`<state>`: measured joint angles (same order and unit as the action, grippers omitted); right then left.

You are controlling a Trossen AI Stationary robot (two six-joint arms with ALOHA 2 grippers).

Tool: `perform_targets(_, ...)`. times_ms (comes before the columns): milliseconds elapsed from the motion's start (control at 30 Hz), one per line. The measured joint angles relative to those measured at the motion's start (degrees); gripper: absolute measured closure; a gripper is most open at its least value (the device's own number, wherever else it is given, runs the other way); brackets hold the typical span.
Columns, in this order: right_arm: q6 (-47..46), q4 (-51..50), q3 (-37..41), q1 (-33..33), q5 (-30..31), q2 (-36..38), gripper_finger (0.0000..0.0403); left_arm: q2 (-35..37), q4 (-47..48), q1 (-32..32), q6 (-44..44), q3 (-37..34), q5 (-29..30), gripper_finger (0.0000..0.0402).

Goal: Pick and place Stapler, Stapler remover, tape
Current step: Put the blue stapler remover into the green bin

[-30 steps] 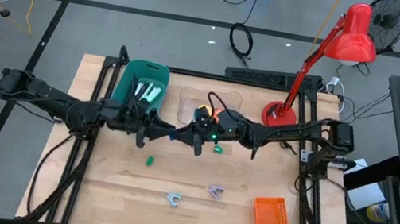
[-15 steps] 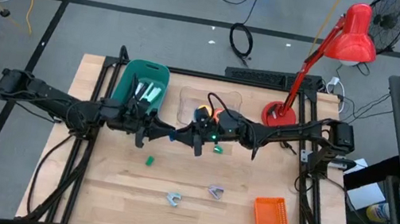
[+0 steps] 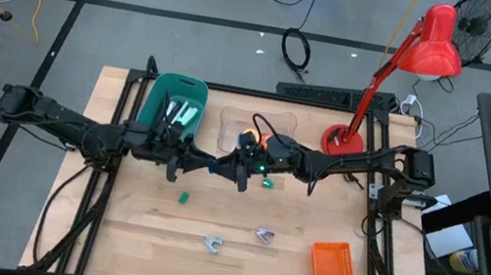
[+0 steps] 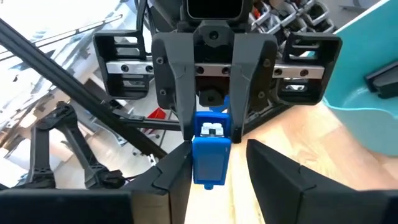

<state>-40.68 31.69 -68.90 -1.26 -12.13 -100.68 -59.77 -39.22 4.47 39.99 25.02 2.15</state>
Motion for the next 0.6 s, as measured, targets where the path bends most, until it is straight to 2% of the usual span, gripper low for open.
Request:
perform_targets(267, -0.31, -1.60, -0.04, -1.33, -2.49, 0.02, 0.0248, 1.16, 1.52, -0.18, -0.70, 0.00, 0.46, 0.0331)
perform_targets(600, -0.60, -3.72, 0.07, -2.54, -3.64, -0.02, 0.0248, 7.15, 8.73, -4.31, -1.39, 0.00, 0.13, 0.0331)
